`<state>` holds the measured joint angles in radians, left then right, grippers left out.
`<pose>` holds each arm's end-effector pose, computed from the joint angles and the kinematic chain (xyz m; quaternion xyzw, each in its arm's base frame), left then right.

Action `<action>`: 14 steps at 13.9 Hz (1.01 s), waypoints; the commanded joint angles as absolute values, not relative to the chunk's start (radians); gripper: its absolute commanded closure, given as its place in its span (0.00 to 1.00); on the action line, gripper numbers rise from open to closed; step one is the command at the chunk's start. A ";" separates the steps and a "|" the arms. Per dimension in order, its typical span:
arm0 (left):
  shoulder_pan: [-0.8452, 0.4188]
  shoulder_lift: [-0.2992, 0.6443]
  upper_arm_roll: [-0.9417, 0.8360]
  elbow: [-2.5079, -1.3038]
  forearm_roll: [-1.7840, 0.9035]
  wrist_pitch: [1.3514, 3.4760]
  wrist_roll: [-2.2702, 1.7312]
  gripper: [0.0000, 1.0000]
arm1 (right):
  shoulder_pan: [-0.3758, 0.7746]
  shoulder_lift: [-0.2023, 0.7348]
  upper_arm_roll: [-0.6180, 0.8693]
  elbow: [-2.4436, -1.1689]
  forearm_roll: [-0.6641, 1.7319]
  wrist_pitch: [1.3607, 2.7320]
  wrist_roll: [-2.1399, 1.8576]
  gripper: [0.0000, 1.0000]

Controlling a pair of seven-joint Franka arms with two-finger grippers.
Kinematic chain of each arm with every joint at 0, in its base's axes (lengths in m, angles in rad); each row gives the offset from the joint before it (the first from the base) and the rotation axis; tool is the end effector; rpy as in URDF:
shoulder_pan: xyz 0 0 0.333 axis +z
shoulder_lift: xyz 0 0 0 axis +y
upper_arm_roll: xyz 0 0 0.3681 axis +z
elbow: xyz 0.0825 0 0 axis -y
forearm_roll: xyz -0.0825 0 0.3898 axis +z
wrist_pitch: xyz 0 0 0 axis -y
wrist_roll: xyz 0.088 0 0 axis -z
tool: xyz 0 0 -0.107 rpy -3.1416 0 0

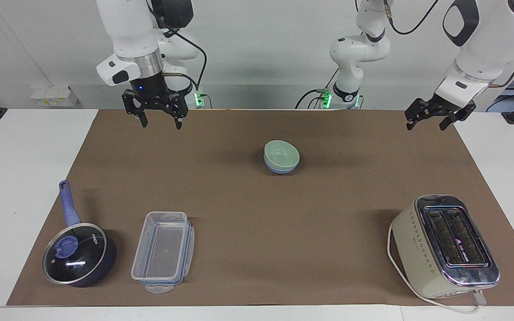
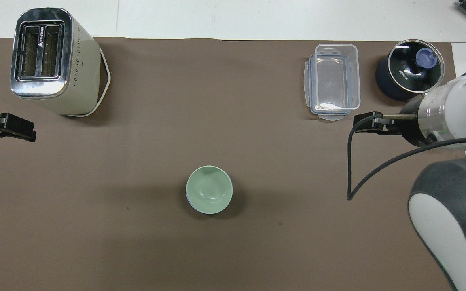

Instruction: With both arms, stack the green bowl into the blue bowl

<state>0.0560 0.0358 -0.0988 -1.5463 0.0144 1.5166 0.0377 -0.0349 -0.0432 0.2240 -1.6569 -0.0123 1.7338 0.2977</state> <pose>0.5667 -0.0215 0.6636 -0.9986 0.0401 0.0326 0.0055 0.5497 0.1073 0.6737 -0.9967 0.0534 -0.0603 0.0037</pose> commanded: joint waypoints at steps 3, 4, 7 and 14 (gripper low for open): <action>0.060 0.038 -0.103 -1.534 0.029 1.496 0.038 0.00 | -0.054 -0.035 0.224 -1.634 -0.032 1.713 0.272 0.00; 0.060 0.038 -0.103 -1.534 0.029 1.496 0.038 0.00 | -0.064 -0.032 0.229 -1.617 -0.029 1.707 0.265 0.00; 0.060 0.038 -0.103 -1.534 0.029 1.496 0.038 0.00 | -0.084 -0.020 0.213 -1.591 -0.031 1.657 0.171 0.00; 0.060 0.038 -0.103 -1.534 0.029 1.496 0.038 0.00 | -0.023 -0.018 0.072 -1.480 -0.025 1.470 0.158 0.00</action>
<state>0.0560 0.0358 -0.0988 -1.5463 0.0144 1.5166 0.0377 -0.0311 -0.0394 0.0955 -1.5440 -0.0160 1.5365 0.1805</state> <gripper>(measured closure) 0.000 0.000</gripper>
